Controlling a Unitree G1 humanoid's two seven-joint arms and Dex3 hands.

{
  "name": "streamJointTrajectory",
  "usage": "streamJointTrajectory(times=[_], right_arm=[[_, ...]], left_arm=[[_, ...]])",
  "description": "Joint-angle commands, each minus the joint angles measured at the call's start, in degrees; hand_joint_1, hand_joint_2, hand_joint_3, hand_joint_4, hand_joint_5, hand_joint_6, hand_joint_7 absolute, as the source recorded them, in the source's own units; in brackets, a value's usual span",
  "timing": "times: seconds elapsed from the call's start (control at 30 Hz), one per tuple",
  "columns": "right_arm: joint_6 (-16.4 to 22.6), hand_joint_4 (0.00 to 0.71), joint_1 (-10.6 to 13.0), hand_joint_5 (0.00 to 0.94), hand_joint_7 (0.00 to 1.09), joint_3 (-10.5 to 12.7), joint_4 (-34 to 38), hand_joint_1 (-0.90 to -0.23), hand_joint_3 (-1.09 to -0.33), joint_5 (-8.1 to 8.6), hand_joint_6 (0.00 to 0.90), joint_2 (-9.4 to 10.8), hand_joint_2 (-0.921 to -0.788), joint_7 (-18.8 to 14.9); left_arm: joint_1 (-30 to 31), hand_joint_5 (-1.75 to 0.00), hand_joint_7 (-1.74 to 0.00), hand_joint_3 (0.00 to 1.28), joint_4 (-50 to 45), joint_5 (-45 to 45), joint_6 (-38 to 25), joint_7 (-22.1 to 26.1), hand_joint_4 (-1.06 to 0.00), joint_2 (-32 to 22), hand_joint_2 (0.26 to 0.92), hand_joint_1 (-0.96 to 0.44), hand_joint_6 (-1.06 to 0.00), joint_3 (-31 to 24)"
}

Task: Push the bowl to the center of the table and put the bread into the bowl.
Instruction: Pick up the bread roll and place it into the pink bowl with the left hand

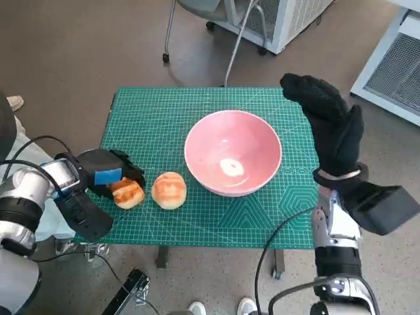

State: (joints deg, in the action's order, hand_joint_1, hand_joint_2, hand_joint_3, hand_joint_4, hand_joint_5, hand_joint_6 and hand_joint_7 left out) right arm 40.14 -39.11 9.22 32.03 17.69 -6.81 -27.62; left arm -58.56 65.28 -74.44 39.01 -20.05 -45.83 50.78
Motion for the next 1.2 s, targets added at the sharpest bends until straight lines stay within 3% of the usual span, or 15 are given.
streamJointTrajectory(times=[0.03,0.07,0.1,0.17,0.3,0.57,0.83,1.2], right_arm=[[-0.2,0.349,1.3,0.030,0.83,0.2,0.7,-0.653,-0.781,-0.12,-0.001,-0.2,-0.921,-0.2],[-0.1,0.349,1.3,0.031,0.83,0.1,0.8,-0.653,-0.780,-0.14,-0.001,-0.2,-0.921,-0.2],[-0.1,0.349,1.3,0.031,0.83,0.1,0.8,-0.653,-0.780,-0.15,-0.001,-0.2,-0.921,-0.2],[0.0,0.349,1.3,0.031,0.83,0.1,1.0,-0.653,-0.780,-0.05,-0.001,-0.1,-0.921,-0.4],[0.3,0.349,1.2,0.031,0.83,0.1,1.5,-0.653,-0.779,0.08,-0.001,0.0,-0.921,-0.7],[0.4,0.350,1.0,0.032,0.81,0.1,1.9,-0.652,-0.777,0.20,-0.001,-0.2,-0.921,-1.0],[-0.3,0.348,0.6,0.032,0.80,0.3,2.1,-0.653,-0.776,1.03,-0.001,-0.2,-0.921,-1.9],[-1.0,0.347,0.7,0.033,0.80,0.6,1.6,-0.652,-0.775,1.65,-0.001,-0.4,-0.921,-2.7]], left_arm=[[-0.7,-1.36,-1.39,0.61,1.5,0.3,-0.6,-0.6,-0.56,0.0,0.669,0.00,-0.55,0.6],[-0.9,-1.22,-1.39,0.50,1.7,1.2,-0.6,-0.3,-0.60,-0.1,0.714,0.00,-0.59,0.0],[-1.0,-1.19,-1.32,0.35,1.8,1.8,-0.6,-0.1,-0.59,-0.2,0.789,0.00,-0.64,-0.4],[-1.3,-1.18,-1.23,0.21,2.1,2.6,-0.7,-0.2,-0.59,-0.4,0.853,0.00,-0.69,-0.9],[-2.7,-1.13,-1.16,0.08,2.4,5.2,0.4,1.0,-0.61,-1.1,0.906,0.00,-0.74,-2.7],[-6.5,-1.09,-1.18,0.05,0.4,12.2,2.7,6.5,-0.64,-2.7,0.920,0.00,-0.72,-8.6],[-10.4,-1.08,-1.19,0.05,-6.5,18.0,3.6,9.0,-0.64,-4.1,0.920,0.00,-0.72,-15.1],[-11.6,-1.06,-1.17,0.04,-15.4,24.1,4.3,12.8,-0.65,-0.1,0.920,0.00,-0.75,-20.9]])
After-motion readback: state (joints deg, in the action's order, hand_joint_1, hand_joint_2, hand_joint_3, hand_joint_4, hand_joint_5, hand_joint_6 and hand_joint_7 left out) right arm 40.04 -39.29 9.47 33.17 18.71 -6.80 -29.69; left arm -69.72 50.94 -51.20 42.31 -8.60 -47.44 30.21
